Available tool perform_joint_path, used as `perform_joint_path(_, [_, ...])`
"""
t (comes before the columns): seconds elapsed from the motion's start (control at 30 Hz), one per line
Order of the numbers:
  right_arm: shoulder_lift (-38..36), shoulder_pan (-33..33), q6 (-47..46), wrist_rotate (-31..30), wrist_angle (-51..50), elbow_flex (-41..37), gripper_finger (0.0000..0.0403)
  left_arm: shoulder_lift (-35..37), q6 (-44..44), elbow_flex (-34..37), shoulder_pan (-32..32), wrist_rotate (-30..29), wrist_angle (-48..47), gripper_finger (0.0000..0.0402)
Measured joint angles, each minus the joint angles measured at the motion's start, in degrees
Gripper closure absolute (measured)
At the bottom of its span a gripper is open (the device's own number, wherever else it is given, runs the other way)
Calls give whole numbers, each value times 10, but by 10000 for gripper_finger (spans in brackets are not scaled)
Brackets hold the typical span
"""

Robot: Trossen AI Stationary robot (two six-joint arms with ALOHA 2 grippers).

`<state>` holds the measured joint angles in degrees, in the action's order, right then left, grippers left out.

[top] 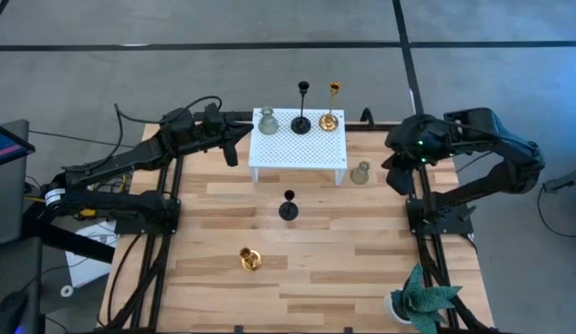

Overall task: Pick & Place candle stick holders
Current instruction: Align the transparent candle holder with the transparent candle holder on the shelf

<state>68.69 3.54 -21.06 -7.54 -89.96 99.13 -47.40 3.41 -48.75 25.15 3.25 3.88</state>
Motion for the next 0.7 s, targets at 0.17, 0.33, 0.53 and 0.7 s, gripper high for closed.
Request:
perform_joint_path(0.17, [20,3,0,-17,3,0,402,0,0,0,0,0,0,390])
perform_joint_path(0.33, [56,3,18,-21,2,0,402,0,1,0,0,0,3,390])
perform_joint_path(0.53, [97,3,89,-31,8,-28,402,0,1,0,0,0,2,390])
perform_joint_path(0.7, [69,18,77,-24,33,-134,403,0,1,0,0,0,0,390])
